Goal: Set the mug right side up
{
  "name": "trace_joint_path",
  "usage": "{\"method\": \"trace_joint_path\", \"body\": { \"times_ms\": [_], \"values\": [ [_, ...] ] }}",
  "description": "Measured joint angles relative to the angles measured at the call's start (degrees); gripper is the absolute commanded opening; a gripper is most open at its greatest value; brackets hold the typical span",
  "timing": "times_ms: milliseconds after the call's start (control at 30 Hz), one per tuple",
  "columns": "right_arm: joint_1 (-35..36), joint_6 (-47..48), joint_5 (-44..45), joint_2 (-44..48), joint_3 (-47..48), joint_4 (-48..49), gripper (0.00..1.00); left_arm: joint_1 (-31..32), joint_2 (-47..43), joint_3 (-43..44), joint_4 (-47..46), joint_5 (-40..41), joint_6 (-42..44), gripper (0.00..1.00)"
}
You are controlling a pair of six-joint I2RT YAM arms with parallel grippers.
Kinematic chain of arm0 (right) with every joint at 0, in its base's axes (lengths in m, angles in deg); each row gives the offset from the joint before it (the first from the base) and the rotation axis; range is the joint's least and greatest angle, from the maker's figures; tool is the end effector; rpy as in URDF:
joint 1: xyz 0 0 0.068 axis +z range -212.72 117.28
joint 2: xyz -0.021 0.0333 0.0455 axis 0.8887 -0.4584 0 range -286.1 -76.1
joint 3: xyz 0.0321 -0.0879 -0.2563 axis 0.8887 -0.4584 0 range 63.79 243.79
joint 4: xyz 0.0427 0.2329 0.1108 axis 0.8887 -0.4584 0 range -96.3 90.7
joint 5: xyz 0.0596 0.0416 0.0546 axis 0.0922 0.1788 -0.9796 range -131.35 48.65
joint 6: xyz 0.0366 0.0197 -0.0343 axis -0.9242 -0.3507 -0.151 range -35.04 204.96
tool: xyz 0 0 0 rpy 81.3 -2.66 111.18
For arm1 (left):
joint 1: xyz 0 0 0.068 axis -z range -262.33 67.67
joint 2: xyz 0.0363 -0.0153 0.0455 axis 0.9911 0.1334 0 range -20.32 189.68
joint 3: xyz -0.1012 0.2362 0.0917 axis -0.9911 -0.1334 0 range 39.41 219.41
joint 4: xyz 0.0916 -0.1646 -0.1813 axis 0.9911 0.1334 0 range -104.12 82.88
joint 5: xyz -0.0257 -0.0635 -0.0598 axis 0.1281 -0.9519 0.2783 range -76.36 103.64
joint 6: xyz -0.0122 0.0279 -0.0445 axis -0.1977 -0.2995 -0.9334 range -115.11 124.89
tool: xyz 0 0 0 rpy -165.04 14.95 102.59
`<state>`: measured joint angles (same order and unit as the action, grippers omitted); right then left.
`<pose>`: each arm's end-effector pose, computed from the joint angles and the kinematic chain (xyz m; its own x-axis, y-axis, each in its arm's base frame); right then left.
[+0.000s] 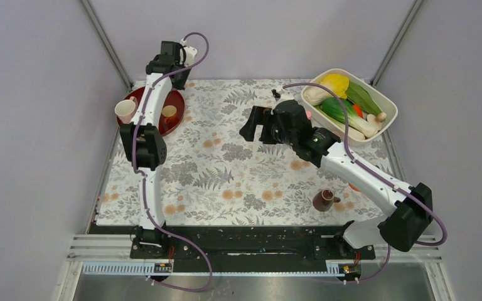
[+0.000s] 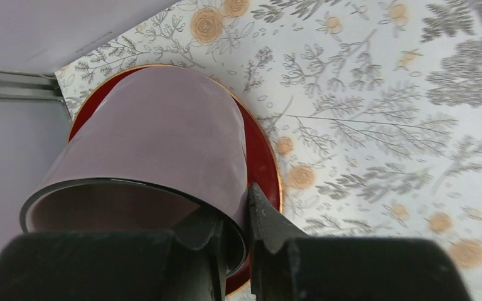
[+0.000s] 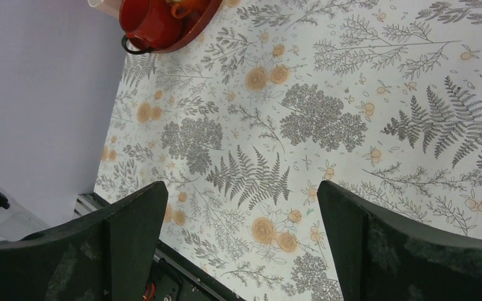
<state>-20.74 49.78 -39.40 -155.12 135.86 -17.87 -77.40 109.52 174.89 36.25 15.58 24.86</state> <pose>0.2379 0.2124 0.3554 -0.6338 0.2045 -0.7460 -0.3431 0.7900 0.5080 0.5031 -0.0422 0.3230 -0.6377 0.3976 -0.6597 0.2976 0.9172 0.2650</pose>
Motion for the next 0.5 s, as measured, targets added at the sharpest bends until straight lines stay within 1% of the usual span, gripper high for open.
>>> {"method": "trace_joint_path", "body": {
  "times_ms": [133, 300, 500],
  "values": [
    [0.1, 0.7, -0.1, -1.2, -0.2, -1.2, 0.99, -0.2, 3.9, 0.3, -3.6, 2.1, 3.3, 0.0],
    [0.3, 1.6, -0.7, -3.5, -0.2, -1.6, 0.99, -1.2, 7.5, 0.9, -5.9, 1.2, 7.5, 0.0],
    [0.5, 1.9, -1.1, -4.0, -0.2, -2.3, 0.99, -3.7, 9.6, 0.9, -6.6, 0.2, 8.1, 0.0]
  ]
}}
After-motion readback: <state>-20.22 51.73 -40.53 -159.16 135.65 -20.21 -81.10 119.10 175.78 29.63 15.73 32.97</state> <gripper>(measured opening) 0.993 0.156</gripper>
